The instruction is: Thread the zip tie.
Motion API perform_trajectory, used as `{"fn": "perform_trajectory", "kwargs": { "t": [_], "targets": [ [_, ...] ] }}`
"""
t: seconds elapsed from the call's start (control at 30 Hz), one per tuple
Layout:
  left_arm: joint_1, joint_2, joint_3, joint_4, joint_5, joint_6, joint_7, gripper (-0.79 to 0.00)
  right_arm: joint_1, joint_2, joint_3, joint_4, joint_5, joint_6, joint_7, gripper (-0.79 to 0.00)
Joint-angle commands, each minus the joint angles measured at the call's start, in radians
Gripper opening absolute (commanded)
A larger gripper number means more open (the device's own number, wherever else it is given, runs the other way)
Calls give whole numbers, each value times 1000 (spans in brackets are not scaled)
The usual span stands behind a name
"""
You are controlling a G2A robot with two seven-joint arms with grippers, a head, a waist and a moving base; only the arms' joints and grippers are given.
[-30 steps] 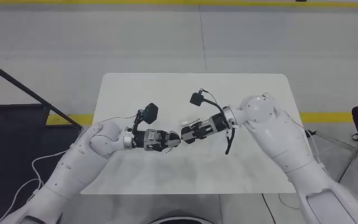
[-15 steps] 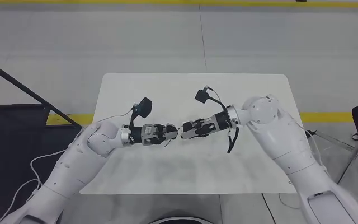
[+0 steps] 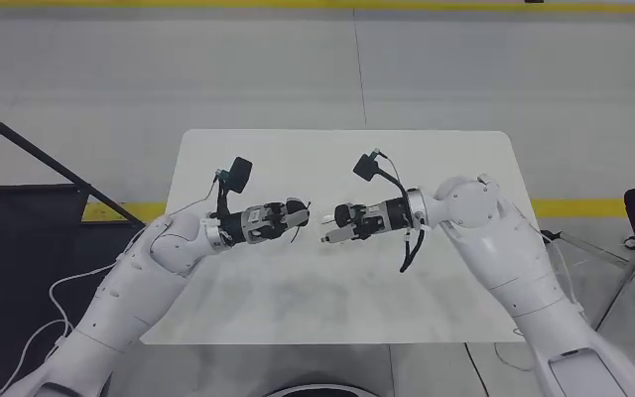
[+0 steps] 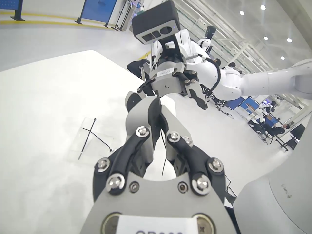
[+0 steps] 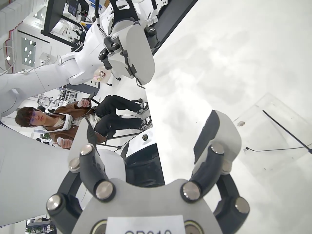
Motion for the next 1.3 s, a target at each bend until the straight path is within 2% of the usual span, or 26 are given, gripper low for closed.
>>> {"fn": "perform_trajectory", "kwargs": {
  "t": [0.0,0.1,0.2,0.27,0.33,0.47,0.6,0.77,0.83,0.97,1.07,1.13,1.27],
  "targets": [
    [2,0,0,-2,1,6,2,-785,-16,-1,-8,-15,-22,13,-33,0],
    [15,-6,-13,-40,39,68,63,-785,-36,-4,-13,-22,-38,-1,-89,0],
    [33,-19,-25,-58,107,107,189,-785,-61,-5,-13,-25,-45,-39,-137,0],
    [40,-30,-16,-58,138,113,258,-785,-79,-4,-7,-28,-56,-67,-174,-46],
    [39,-41,-6,-48,174,120,312,-785,-97,-4,-4,-37,-75,-91,-211,-135],
    [32,-62,20,-28,234,128,381,-785,-124,-4,0,-50,-115,-125,-280,-237],
    [21,-78,36,-5,263,131,416,-785,-128,-10,-9,-55,-143,-130,-327,-409],
    [15,-91,40,14,279,127,433,-785,-115,-19,-23,-41,-152,-121,-344,-443],
    [13,-95,40,19,283,125,434,-785,-112,-21,-25,-33,-148,-128,-346,-489],
    [12,-102,36,27,285,123,433,-785,-108,-24,-27,-23,-141,-137,-346,-486],
    [12,-106,32,30,288,119,431,-785,-105,-26,-28,-17,-134,-137,-343,-523],
    [14,-109,29,33,290,116,432,-785,-104,-27,-29,-13,-128,-139,-340,-557],
    [17,-114,22,37,293,112,431,-785,-101,-29,-29,-7,-121,-142,-337,-705]
  ]
}}
